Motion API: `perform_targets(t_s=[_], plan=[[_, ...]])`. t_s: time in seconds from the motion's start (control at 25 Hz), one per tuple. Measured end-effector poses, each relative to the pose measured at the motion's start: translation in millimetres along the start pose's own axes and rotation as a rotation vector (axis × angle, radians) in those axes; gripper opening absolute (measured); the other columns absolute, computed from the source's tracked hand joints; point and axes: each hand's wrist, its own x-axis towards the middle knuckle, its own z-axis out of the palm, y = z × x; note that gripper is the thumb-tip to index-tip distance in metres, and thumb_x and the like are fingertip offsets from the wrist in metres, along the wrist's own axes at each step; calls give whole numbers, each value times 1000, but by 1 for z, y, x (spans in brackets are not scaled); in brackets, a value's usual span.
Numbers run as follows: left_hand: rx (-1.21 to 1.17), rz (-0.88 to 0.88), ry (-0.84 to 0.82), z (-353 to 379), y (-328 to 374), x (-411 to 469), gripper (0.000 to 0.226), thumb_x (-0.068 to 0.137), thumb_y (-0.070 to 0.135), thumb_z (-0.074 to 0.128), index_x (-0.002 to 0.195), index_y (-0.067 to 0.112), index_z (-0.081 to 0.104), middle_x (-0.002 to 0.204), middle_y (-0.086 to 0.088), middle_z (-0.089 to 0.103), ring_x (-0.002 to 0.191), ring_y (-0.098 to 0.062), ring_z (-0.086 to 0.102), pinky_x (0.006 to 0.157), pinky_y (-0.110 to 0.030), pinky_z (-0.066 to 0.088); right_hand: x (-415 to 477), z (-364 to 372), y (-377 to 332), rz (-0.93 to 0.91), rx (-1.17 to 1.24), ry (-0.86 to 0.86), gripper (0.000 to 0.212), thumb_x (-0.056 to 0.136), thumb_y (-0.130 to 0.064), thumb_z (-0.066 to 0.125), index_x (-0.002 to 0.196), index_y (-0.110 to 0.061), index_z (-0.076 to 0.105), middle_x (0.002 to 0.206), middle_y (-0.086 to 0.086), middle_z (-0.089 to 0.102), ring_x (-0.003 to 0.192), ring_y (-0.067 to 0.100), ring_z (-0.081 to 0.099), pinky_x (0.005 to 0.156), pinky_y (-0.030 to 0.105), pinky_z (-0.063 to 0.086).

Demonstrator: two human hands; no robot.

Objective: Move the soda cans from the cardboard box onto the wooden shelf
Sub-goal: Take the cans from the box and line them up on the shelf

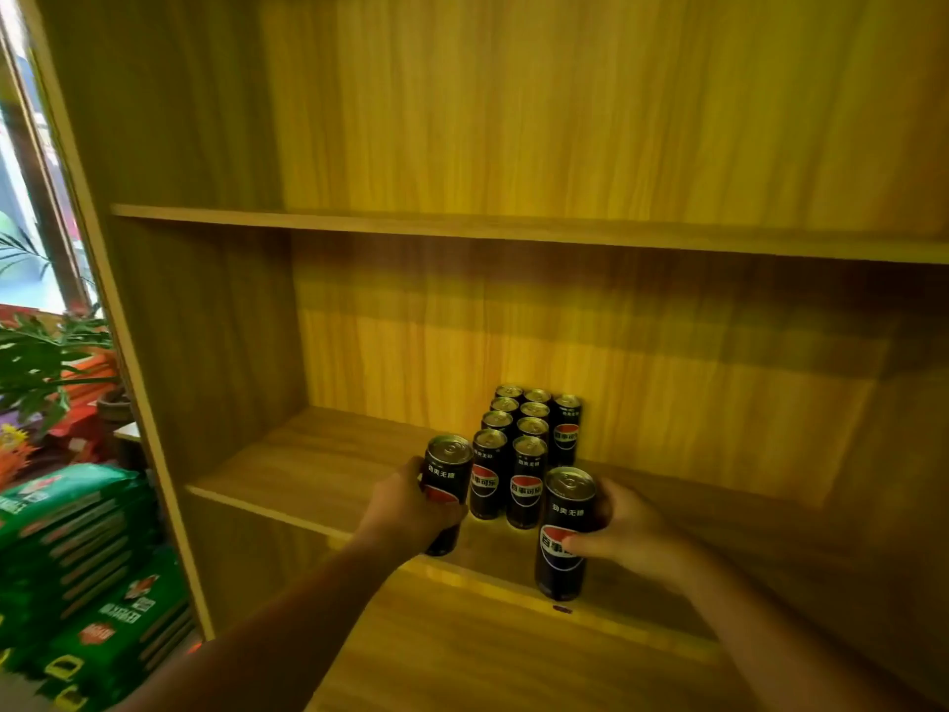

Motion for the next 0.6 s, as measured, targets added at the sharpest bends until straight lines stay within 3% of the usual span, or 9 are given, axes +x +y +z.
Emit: perform_targets(t_s=[0.12, 0.2, 0.4, 0.6], plan=[[-19, -31, -41, 14, -16, 26, 56, 71, 19, 84, 120, 19, 57, 100, 9, 66, 92, -9, 63, 77, -24, 49, 27, 12, 12, 36, 1, -34, 92, 50, -41, 89, 131, -35, 45, 125, -13, 60, 116, 12, 56, 98, 44, 48], [-27, -28, -56, 24, -26, 42, 55, 71, 21, 84, 120, 19, 58, 103, 8, 69, 95, -9, 65, 80, -26, 53, 42, 18, 18, 44, 27, -25, 91, 51, -39, 90, 131, -35, 45, 124, -13, 60, 118, 13, 56, 100, 46, 47], [-9, -17, -92, 42, -41, 73, 58, 70, 26, 84, 122, 19, 59, 108, 6, 70, 98, -11, 66, 78, -25, 53, 67, 33, 27, 62, 64, 53, 66, 62, -23, 87, 108, -47, 45, 106, -21, 57, 102, 3, 55, 96, 39, 48], [28, -22, -128, 50, -47, 86, 50, 70, 30, 86, 111, 20, 59, 100, 13, 64, 93, -7, 62, 77, -23, 52, 81, 45, 26, 75, 93, 100, 65, 68, -17, 84, 115, -38, 43, 103, -22, 54, 92, -3, 53, 79, 22, 49]])
